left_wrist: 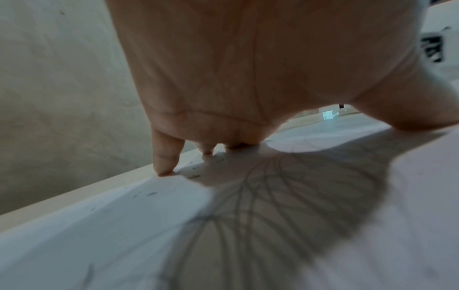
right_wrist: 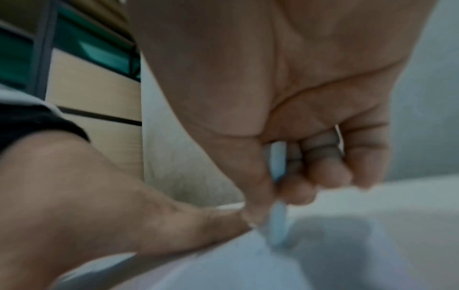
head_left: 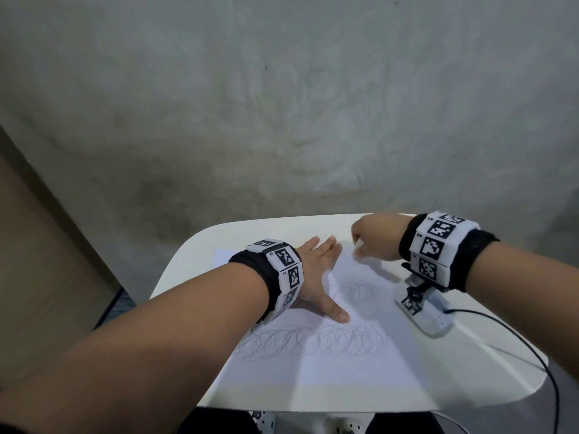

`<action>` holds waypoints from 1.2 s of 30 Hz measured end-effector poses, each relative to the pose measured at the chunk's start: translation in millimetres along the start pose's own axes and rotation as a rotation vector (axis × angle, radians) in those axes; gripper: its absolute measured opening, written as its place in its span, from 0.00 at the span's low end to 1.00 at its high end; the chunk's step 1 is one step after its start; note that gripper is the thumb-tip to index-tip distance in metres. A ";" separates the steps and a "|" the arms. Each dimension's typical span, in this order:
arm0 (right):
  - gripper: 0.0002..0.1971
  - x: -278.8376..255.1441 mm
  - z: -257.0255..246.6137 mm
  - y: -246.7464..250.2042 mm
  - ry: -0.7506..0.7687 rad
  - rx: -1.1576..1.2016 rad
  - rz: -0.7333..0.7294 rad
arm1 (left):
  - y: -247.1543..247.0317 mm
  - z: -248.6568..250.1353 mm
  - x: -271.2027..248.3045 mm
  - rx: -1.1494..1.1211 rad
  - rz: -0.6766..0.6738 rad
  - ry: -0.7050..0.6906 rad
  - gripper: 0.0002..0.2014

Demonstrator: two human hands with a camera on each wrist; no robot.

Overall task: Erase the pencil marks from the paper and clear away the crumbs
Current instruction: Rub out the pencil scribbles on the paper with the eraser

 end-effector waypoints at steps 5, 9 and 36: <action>0.15 8.7 3.9 -1.0 -0.052 -0.075 -0.036 | -0.6 -0.5 -0.2 -0.001 -0.011 0.005 0.65; 0.15 10.9 -0.8 -2.7 -0.030 -0.052 -0.044 | -0.5 -0.6 0.1 -0.004 -0.003 -0.009 0.65; 0.07 3.4 -44.1 5.0 0.044 -0.140 -0.022 | -11.7 -27.1 -10.1 -0.022 -0.048 0.020 0.66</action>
Point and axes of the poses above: each hand's wrist, its own x-axis towards the middle knuckle, its own y-axis out of the back of the hand, z = x × y, the point moved 3 cm from there along x, towards the middle knuckle, and after that the axes turned 11 degrees about x, right-handed, at the moved point
